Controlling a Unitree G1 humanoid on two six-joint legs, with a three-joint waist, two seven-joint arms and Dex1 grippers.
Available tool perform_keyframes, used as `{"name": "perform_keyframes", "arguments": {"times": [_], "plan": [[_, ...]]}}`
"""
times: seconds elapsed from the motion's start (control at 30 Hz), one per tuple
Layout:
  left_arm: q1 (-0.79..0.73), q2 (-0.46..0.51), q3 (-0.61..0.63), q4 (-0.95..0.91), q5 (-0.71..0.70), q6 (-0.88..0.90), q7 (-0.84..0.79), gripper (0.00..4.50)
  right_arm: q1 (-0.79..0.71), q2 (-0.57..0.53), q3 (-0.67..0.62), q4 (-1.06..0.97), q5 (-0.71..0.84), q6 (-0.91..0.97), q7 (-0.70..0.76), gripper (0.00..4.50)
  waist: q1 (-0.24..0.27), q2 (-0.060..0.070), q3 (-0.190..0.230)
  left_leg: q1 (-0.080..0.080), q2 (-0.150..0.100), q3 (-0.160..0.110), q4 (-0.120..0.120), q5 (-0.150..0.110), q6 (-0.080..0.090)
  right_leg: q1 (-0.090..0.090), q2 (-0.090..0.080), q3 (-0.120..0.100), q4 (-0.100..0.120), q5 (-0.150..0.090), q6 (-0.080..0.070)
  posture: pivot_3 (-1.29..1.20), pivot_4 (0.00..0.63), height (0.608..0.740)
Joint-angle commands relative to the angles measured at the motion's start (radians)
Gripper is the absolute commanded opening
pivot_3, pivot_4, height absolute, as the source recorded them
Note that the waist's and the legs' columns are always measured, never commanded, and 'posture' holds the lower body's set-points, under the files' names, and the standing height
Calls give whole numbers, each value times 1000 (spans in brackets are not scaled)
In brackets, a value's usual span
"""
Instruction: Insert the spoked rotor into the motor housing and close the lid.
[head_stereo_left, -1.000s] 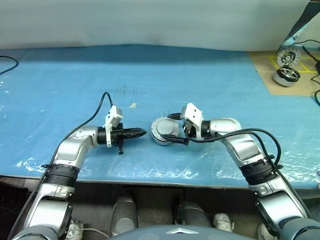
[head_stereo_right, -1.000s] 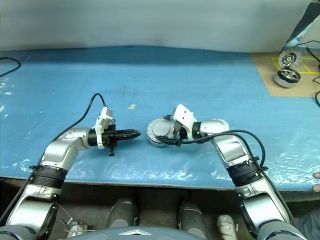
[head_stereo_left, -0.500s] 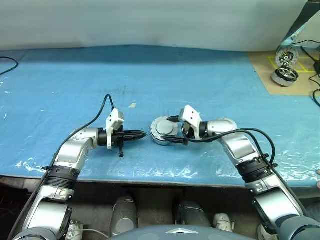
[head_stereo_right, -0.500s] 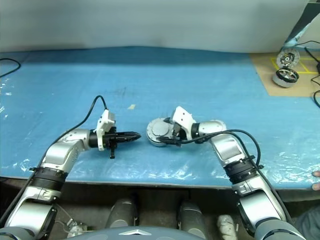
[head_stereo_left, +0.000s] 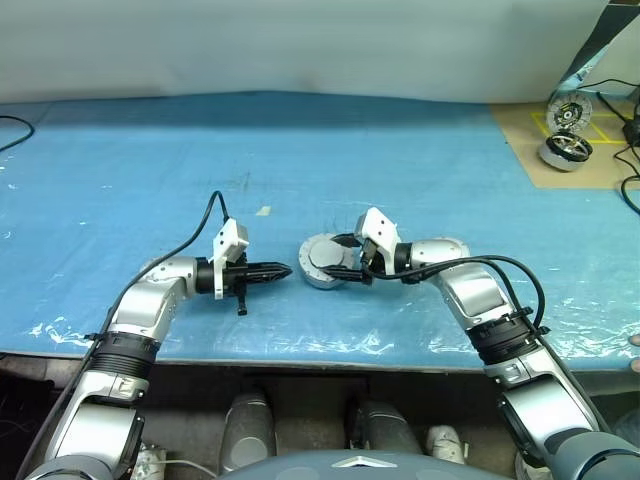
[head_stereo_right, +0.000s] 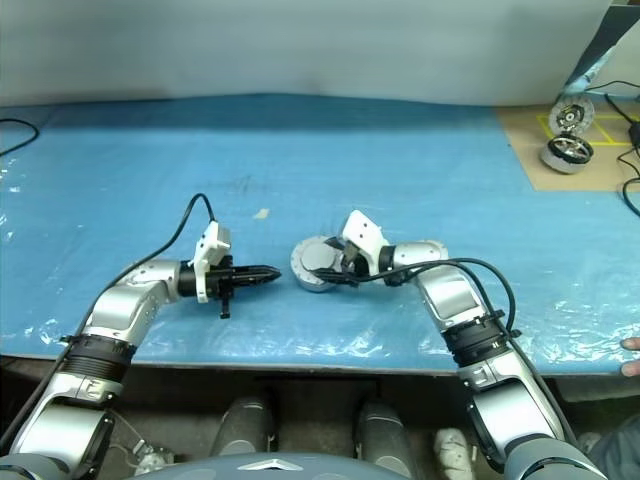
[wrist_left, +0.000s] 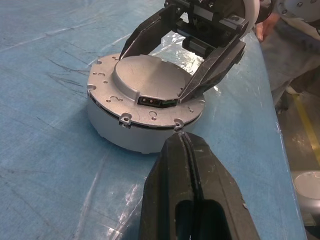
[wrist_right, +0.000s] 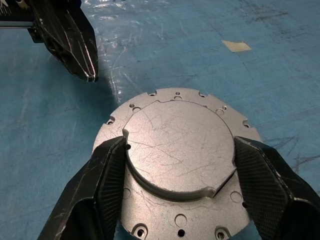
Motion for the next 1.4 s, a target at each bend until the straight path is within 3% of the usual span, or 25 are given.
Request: {"name": "perform_keyframes", "arguments": {"times": [0.03,0.23,0.57,0.73,0.87,1.1,1.4], "plan": [[-18,-2,-3,-13,-1,-6,7,0,-7,3,5,7,-22,-4,-16,2971,0,0,0,0,0,0,0,0,0,0,0,0,0,0,0,0,150,740],[-37,-6,-7,-23,-3,17,23,0,21,33,55,72,-71,-17,-51,2971,-8,0,0,2,0,0,1,0,0,1,0,0,1,-1,-2,0,150,740],[-63,-5,-16,-9,1,28,32,0,75,34,72,209,-95,-26,-70,2971,-11,0,0,21,0,2,-1,0,0,15,-2,7,0,-3,-5,0,150,740],[-81,-9,-17,16,6,21,33,0,66,54,58,126,-47,31,-57,2971,-9,-1,-1,27,0,3,-5,-1,1,21,-2,7,-3,-3,-4,0,150,740],[-89,-12,-19,35,8,12,29,0,9,71,12,45,-3,46,-49,2971,-13,-1,-1,23,0,3,-7,0,0,16,-1,8,-5,-3,-5,0,150,740],[-80,-15,-21,33,7,4,24,0,-63,60,-30,-4,51,84,5,2971,-12,-1,0,1,-1,3,-5,0,0,-4,2,6,-1,0,-1,0,150,740],[-56,-8,-14,19,3,2,24,0,-90,78,-1,-8,35,132,11,2971,-11,-1,0,-2,0,2,-5,0,0,-6,2,3,-1,0,0,0,150,740]]}}
